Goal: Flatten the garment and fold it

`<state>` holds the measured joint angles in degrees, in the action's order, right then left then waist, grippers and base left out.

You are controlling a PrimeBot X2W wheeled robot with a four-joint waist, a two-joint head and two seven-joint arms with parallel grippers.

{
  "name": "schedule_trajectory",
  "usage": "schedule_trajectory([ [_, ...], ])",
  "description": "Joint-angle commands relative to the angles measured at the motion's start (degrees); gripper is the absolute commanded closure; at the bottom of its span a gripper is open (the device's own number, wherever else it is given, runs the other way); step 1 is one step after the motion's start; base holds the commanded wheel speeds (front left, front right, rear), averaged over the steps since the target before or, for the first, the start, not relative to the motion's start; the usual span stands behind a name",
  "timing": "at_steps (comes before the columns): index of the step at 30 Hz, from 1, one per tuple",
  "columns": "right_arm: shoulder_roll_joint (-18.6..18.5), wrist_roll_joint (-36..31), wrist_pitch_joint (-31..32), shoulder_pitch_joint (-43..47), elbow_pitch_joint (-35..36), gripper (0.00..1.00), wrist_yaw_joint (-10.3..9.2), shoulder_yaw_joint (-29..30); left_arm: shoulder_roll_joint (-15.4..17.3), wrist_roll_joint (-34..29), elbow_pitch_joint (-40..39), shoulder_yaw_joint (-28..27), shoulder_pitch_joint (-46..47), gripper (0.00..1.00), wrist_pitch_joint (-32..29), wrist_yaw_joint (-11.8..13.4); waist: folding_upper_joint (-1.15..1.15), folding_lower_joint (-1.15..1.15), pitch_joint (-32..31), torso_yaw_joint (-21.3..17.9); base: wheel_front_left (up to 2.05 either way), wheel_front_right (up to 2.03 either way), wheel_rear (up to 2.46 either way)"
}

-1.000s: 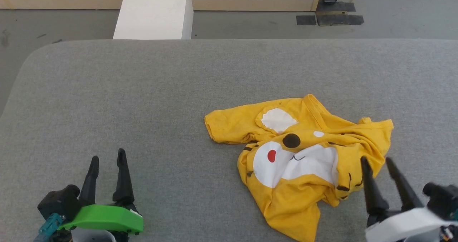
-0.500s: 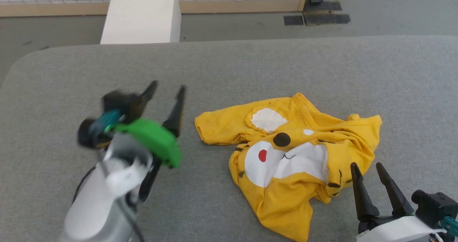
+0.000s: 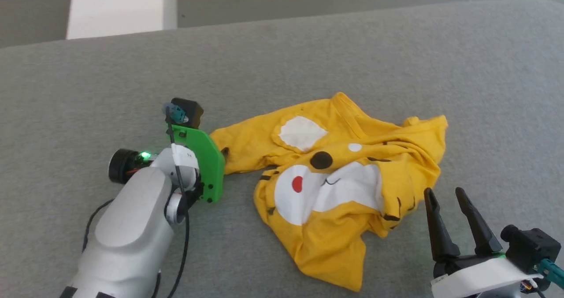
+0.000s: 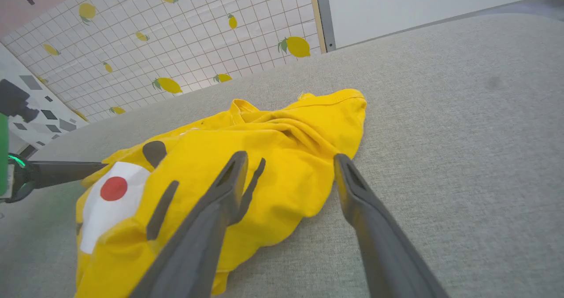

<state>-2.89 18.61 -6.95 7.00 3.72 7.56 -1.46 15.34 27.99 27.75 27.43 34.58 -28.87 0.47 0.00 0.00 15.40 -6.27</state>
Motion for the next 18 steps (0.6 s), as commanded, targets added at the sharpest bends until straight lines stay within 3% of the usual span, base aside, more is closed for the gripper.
schedule_trajectory([
  [1,0.0,0.3,-0.6,-0.9,-0.2,0.00,-0.08,-0.1,0.7,1.0,0.9,0.1,1.0,0.00,-1.0,-0.2,0.00,0.00,2.2,-2.4,0.00,0.00,0.00],
  [7,0.0,0.7,-1.4,-1.0,-0.5,0.00,-0.08,-0.1,0.9,2.6,3.9,0.3,0.2,0.00,-4.4,-0.6,0.00,0.00,3.2,-3.4,0.00,0.00,0.00],
  [8,0.0,0.7,-1.4,-1.0,-0.5,0.00,-0.08,-0.1,0.8,2.9,4.4,0.5,-0.2,0.58,-5.0,-0.7,0.00,0.00,3.3,-3.5,0.00,0.00,0.00],
  [9,0.0,0.7,-1.5,-1.1,-0.6,0.00,-0.08,0.0,0.6,3.3,4.8,0.6,-0.5,1.00,-5.8,-0.8,0.00,0.00,3.3,-3.4,0.00,0.00,0.00],
  [13,0.0,0.7,-1.5,-1.5,-0.7,0.00,-0.08,0.7,0.2,4.9,5.0,1.3,-1.4,1.00,-8.0,-2.6,0.00,0.00,3.3,-2.5,0.00,0.00,0.00],
  [18,0.0,0.3,-1.2,-1.9,-1.0,0.00,-0.08,1.4,-0.9,6.7,3.2,-0.1,-1.6,1.00,-4.9,-3.2,0.00,0.00,2.2,-0.1,0.00,0.00,0.00],
])
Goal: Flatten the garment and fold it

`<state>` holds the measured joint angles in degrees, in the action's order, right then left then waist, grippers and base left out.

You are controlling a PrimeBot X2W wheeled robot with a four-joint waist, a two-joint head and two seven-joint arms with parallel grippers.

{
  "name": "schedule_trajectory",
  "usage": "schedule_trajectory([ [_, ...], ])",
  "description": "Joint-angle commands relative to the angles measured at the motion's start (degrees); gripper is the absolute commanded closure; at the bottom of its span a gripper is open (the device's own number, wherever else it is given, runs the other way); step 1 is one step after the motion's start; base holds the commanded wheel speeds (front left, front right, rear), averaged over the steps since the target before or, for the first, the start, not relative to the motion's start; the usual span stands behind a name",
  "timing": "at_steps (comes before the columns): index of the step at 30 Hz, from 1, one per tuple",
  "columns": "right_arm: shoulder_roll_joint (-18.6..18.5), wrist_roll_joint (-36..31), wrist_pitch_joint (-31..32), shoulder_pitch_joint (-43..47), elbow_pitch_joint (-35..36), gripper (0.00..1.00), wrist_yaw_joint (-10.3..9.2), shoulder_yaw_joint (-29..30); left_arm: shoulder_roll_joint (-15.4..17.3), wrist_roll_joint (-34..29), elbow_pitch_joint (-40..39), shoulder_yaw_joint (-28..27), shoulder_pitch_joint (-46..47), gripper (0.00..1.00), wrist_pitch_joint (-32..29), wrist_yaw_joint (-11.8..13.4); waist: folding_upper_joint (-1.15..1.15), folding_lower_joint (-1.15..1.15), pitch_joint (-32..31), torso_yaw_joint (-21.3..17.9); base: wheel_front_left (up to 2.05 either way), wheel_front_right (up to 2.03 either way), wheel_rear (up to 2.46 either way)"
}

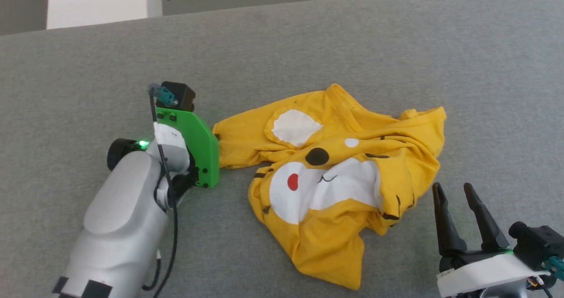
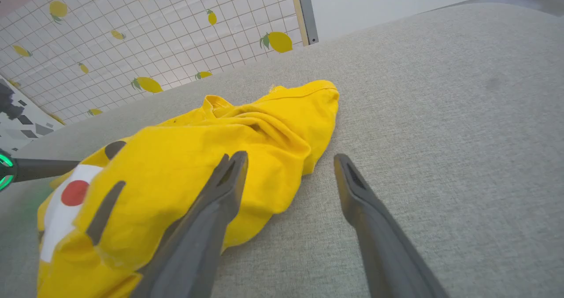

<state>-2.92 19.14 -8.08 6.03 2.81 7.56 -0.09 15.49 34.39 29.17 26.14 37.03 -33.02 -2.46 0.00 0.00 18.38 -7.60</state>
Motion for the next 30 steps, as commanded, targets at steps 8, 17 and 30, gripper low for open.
schedule_trajectory([
  [8,0.0,-0.9,1.6,-0.4,0.1,0.00,-0.08,1.3,-1.7,3.9,-7.4,-6.6,-9.3,1.00,14.9,2.0,0.00,0.00,-4.0,6.8,0.00,0.00,0.00],
  [17,0.0,-1.6,3.2,0.4,1.2,0.00,-0.08,2.2,4.4,11.1,-18.0,-20.3,-25.6,1.00,20.8,7.6,0.00,0.00,-4.9,9.7,0.00,0.00,0.00],
  [30,0.0,-3.1,6.7,0.9,1.4,0.00,-0.08,3.0,4.7,14.5,-26.9,-26.2,-39.4,1.00,22.3,11.3,0.00,0.00,-8.0,12.5,0.00,0.00,0.00],
])
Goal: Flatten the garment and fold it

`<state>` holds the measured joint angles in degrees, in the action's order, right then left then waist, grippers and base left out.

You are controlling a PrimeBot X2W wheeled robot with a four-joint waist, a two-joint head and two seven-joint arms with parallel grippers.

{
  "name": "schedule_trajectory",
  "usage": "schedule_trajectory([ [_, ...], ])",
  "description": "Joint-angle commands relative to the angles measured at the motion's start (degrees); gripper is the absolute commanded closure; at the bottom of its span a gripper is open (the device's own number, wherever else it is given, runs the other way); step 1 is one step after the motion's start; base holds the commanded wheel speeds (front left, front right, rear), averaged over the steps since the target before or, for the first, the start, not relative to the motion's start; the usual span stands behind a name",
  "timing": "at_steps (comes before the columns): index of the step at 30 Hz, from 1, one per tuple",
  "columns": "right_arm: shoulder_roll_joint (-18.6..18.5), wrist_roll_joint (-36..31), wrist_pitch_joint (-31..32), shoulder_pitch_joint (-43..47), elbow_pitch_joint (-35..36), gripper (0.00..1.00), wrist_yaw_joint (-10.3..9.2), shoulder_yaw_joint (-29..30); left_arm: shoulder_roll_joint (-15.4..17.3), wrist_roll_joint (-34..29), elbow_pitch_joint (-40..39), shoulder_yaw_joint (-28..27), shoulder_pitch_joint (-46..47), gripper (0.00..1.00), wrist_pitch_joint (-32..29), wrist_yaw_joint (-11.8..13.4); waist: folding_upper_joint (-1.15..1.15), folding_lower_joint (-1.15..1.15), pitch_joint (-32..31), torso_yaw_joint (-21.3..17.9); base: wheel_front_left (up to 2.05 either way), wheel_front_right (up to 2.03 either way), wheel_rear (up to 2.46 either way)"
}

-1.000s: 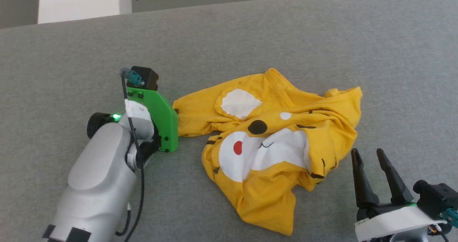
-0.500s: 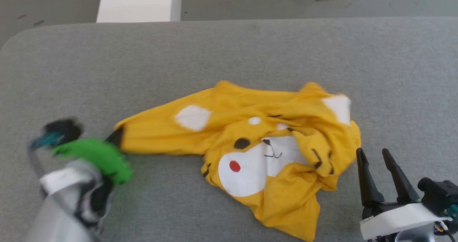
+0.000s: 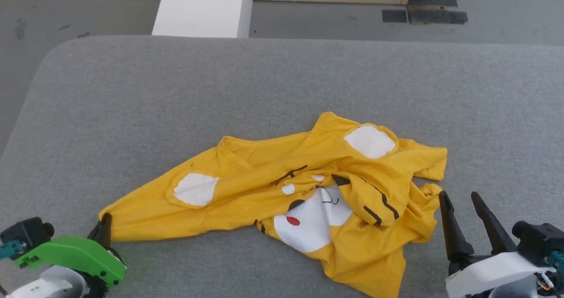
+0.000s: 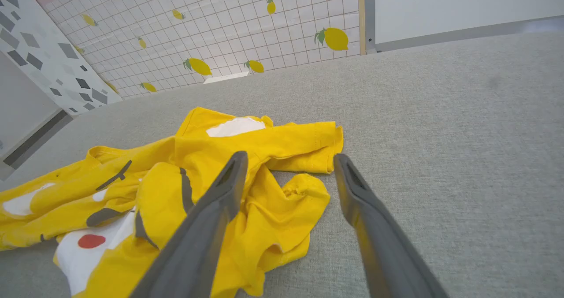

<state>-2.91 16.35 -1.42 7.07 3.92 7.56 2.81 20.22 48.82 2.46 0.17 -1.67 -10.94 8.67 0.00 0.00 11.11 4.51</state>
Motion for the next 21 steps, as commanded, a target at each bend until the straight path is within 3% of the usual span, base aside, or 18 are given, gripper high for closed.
schedule_trajectory([
  [1,0.0,0.2,0.6,-0.6,0.5,0.00,-0.08,0.3,-0.2,0.1,-0.8,-0.2,-1.2,1.00,0.3,0.4,0.00,0.00,-1.0,0.3,0.00,0.00,0.00],
  [6,0.0,-2.7,6.0,-5.3,3.0,0.00,-0.08,3.2,-0.5,0.2,-3.6,-0.7,-3.0,1.00,0.5,1.5,0.00,0.00,-1.8,-0.4,0.00,0.00,0.00],
  [11,0.0,-6.6,15.5,-12.9,6.1,0.00,-0.08,6.4,0.9,0.2,-6.1,-2.2,-4.0,1.00,0.1,2.3,0.00,0.00,-1.1,-1.2,0.00,0.00,0.00],
  [21,0.0,-11.1,40.9,-25.2,1.7,0.00,-0.08,11.7,1.4,0.7,-8.9,-1.3,-1.5,1.00,-0.9,1.6,0.00,0.00,3.6,-0.8,0.00,0.00,0.00],
])
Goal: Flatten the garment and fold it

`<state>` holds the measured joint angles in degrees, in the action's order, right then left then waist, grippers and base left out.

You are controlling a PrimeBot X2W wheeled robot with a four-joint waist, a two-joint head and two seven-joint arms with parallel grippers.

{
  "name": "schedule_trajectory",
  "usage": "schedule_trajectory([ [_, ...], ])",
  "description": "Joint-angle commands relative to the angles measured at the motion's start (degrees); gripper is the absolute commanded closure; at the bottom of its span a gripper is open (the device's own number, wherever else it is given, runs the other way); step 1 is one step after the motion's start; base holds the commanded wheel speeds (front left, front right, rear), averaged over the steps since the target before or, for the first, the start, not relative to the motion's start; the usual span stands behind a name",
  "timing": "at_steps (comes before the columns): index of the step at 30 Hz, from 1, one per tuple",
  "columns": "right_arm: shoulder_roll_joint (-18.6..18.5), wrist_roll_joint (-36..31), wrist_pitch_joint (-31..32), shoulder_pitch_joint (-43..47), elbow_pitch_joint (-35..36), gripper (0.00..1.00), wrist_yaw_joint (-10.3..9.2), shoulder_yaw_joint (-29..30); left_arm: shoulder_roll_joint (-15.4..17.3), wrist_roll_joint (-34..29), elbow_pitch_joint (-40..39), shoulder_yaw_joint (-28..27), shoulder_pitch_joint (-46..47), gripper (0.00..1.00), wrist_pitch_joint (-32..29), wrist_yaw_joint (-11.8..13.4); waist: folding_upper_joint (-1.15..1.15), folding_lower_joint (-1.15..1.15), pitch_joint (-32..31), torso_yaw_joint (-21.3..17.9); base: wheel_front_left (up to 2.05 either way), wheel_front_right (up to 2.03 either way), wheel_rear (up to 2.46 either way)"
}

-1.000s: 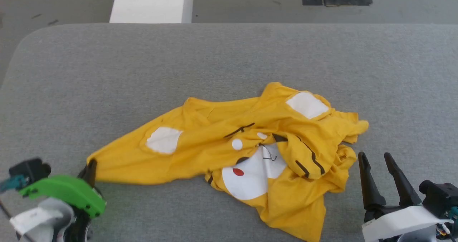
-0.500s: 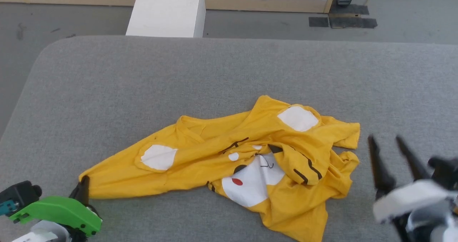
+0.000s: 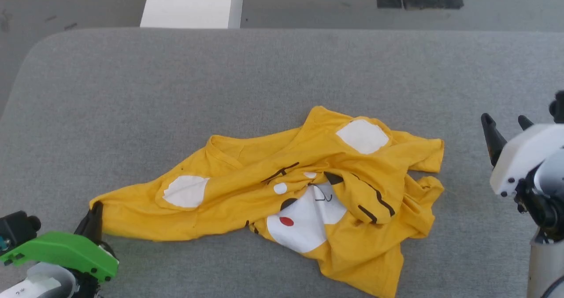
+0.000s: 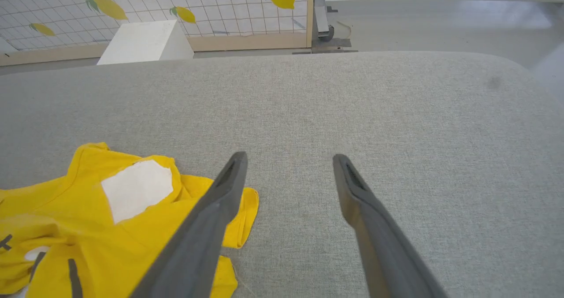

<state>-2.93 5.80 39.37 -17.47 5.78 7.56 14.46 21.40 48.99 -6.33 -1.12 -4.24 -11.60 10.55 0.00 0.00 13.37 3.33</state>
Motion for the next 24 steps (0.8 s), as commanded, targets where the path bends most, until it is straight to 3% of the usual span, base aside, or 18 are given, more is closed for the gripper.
schedule_trajectory([
  [1,0.1,-1.0,2.1,-1.5,-1.0,0.00,-0.08,0.2,0.3,0.5,-0.1,0.2,1.5,1.00,-0.3,-0.5,0.00,0.00,2.0,0.5,0.00,0.00,0.00],
  [9,0.1,-1.4,9.3,-4.1,-7.3,0.00,-0.08,-0.3,0.4,0.9,1.4,1.6,4.8,1.00,-0.7,-2.1,0.00,0.00,5.6,2.5,0.00,0.00,0.00],
  [23,0.1,-1.9,9.2,-3.9,-13.5,0.00,-0.08,-4.6,0.4,1.5,3.8,2.2,7.2,1.00,-0.5,-3.2,0.00,0.00,7.4,4.1,0.00,0.00,0.00],
  [24,0.1,-2.1,9.0,-3.9,-14.0,0.36,-0.08,-4.7,0.4,1.5,3.9,2.3,7.3,1.00,-0.6,-3.2,0.00,0.00,7.5,4.2,0.00,0.00,0.00],
])
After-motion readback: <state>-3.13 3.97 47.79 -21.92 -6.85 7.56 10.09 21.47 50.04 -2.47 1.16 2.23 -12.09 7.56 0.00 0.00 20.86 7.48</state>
